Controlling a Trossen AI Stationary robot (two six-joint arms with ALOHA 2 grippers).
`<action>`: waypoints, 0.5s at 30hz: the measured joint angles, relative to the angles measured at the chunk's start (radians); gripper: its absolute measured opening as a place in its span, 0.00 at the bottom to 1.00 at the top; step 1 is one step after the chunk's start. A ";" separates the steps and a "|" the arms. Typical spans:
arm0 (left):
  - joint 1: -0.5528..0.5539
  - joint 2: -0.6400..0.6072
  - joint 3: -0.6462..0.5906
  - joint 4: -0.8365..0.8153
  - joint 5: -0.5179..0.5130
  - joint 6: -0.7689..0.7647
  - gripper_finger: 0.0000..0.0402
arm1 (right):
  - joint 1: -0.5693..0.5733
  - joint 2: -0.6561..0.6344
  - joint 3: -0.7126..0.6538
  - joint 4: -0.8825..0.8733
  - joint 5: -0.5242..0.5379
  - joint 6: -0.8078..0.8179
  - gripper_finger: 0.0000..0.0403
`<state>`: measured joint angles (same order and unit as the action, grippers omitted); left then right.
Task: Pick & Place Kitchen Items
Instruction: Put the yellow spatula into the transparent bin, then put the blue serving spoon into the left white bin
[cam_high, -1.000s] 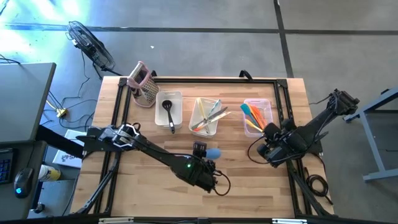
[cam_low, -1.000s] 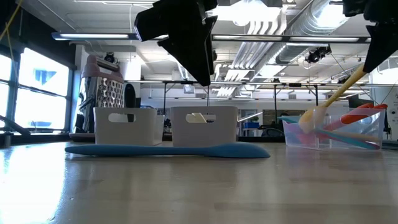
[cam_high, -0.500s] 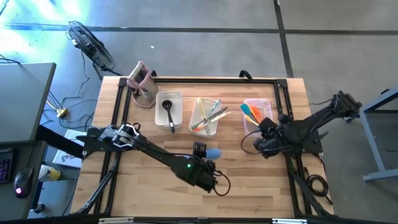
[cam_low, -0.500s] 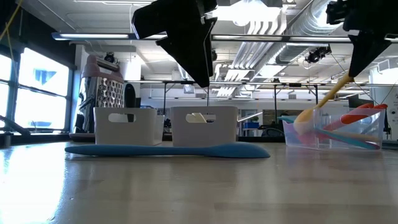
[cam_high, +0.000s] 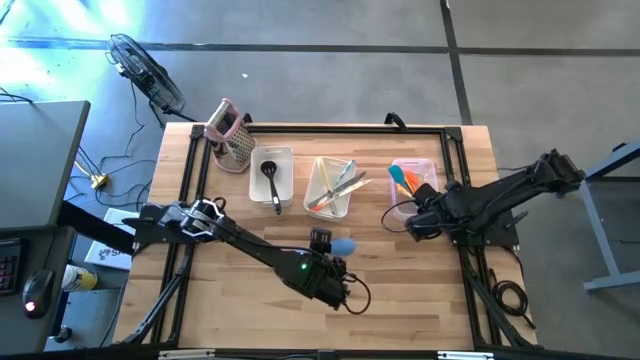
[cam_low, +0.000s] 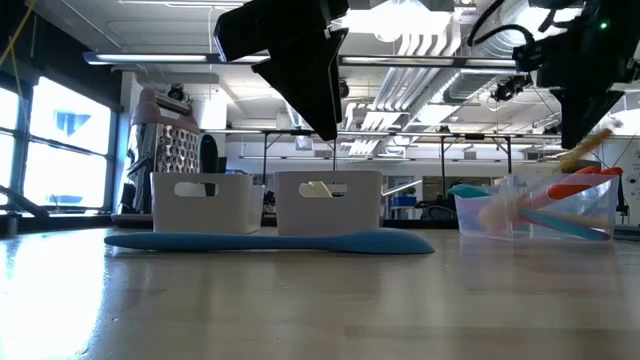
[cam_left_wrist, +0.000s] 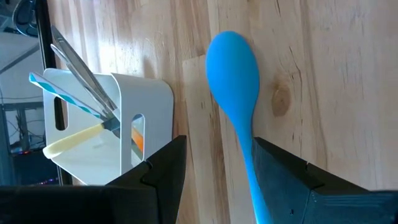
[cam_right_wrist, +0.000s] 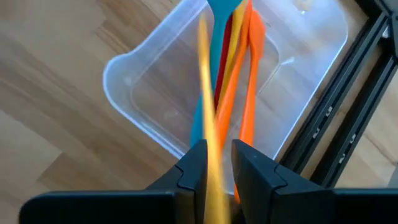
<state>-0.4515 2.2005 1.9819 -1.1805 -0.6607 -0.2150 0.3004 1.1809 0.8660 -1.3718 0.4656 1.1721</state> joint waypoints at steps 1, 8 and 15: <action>0.000 0.000 0.000 0.000 0.000 0.000 0.44 | -0.002 0.000 -0.009 0.009 -0.001 0.000 0.16; 0.000 0.000 0.000 0.000 0.000 0.000 0.44 | 0.000 0.000 -0.045 0.084 -0.031 -0.060 0.23; 0.000 0.000 0.000 0.000 0.000 0.005 0.44 | 0.000 0.000 -0.045 0.139 0.002 -0.081 0.39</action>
<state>-0.4517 2.2002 1.9820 -1.1805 -0.6609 -0.2104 0.3008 1.1812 0.8211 -1.2326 0.4679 1.0915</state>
